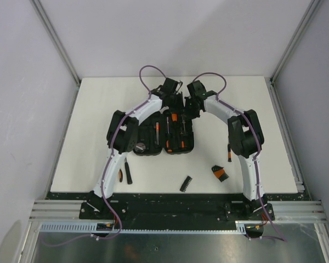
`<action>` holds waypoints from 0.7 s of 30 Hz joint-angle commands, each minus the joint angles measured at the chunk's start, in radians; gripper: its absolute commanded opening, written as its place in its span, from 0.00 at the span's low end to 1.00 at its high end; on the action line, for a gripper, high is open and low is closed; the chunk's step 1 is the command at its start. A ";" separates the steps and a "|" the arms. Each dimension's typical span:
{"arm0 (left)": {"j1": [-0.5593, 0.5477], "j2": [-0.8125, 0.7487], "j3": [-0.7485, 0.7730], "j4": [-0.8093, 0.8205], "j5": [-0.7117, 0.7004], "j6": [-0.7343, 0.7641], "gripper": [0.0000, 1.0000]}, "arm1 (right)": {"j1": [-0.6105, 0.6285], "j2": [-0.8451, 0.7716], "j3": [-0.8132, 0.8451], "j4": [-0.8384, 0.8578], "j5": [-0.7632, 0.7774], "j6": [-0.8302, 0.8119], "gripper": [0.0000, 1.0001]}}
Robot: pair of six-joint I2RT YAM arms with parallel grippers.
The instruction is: Pack the tool kit
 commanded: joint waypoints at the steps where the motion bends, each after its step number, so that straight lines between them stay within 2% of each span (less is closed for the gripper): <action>1: 0.000 0.034 -0.055 -0.040 -0.011 -0.015 0.05 | 0.016 0.106 0.004 -0.106 0.010 0.022 0.03; 5: 0.000 0.037 -0.093 -0.041 -0.011 -0.022 0.01 | 0.016 0.127 0.026 -0.143 0.022 0.033 0.02; 10: 0.002 0.040 -0.095 -0.039 0.007 -0.016 0.01 | 0.015 0.129 0.012 -0.149 0.036 0.037 0.02; 13: 0.009 0.017 -0.070 -0.040 0.006 -0.014 0.06 | 0.013 0.101 -0.031 -0.113 0.034 0.039 0.02; 21: 0.057 -0.126 -0.010 -0.039 -0.061 -0.018 0.29 | 0.006 0.033 -0.144 0.009 0.013 0.035 0.04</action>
